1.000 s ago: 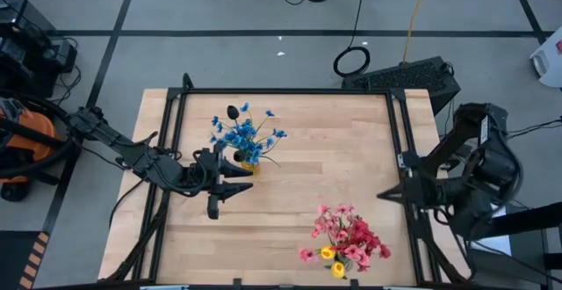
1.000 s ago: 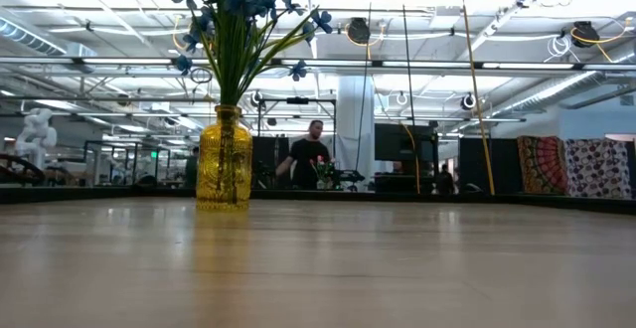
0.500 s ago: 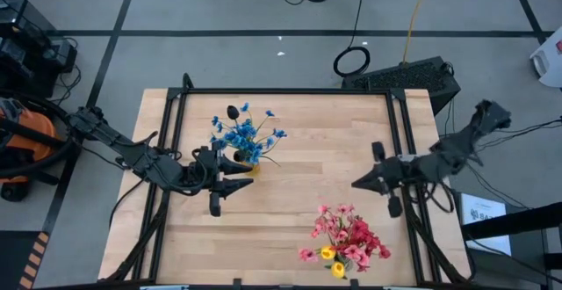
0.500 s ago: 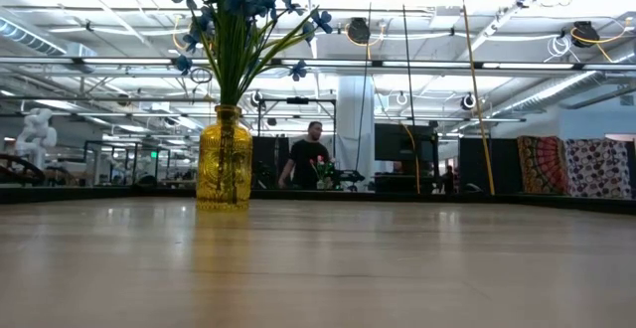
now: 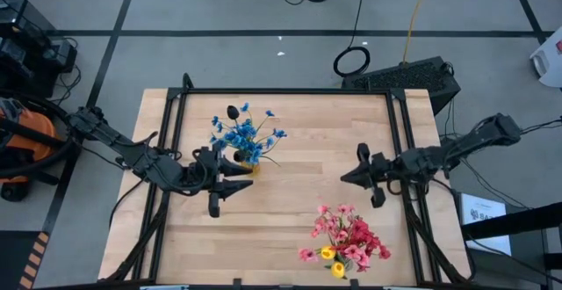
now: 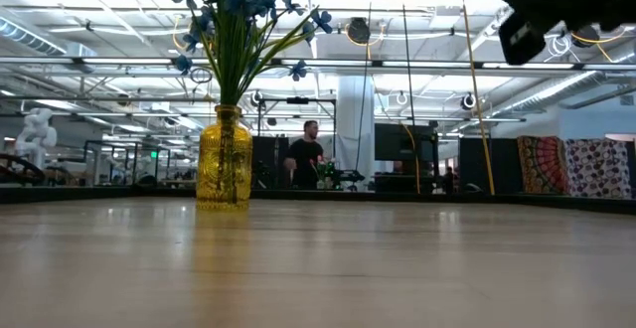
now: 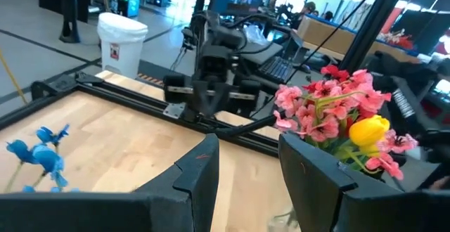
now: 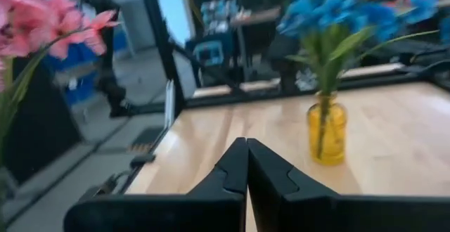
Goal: Sort flowers into vase by color
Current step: Return to Home Position
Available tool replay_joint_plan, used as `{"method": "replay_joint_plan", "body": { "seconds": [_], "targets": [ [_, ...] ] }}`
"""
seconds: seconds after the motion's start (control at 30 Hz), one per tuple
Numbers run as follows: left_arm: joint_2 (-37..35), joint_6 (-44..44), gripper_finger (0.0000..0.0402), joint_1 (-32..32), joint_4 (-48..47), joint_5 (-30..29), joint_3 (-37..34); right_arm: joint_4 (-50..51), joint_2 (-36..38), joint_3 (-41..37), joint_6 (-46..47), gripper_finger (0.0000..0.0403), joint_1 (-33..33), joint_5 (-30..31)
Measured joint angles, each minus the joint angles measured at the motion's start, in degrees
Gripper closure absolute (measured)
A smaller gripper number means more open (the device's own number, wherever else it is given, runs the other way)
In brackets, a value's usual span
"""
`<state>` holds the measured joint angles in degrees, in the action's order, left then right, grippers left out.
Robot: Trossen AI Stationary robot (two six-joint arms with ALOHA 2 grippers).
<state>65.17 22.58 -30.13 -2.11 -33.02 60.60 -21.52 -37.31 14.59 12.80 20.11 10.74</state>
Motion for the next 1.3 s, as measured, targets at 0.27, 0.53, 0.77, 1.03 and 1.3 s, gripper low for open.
{"method": "replay_joint_plan", "body": {
  "seconds": [0.27,0.53,0.77,1.03,1.3],
  "targets": [
    [0.0,1.2,0.0247,0.0,0.2,2.6,0.0,-3.7,14.8,-9.4,1.1,0.0403,-5.0,-1.6],
    [0.0,1.1,0.0247,0.0,0.2,2.6,0.0,14.7,32.0,-9.8,1.1,0.0403,-6.4,-2.3],
    [0.0,1.1,0.0247,0.0,0.0,2.7,0.0,18.7,36.7,-9.9,0.0,0.0403,-8.0,-6.1],
    [0.0,1.0,0.0247,0.5,0.3,2.7,0.0,12.4,36.9,-13.7,1.1,0.0403,-12.4,-9.9],
    [0.0,1.1,0.0247,0.5,0.3,2.7,0.0,20.5,37.0,-13.8,2.9,0.0403,-13.3,-12.8]
  ]
}}
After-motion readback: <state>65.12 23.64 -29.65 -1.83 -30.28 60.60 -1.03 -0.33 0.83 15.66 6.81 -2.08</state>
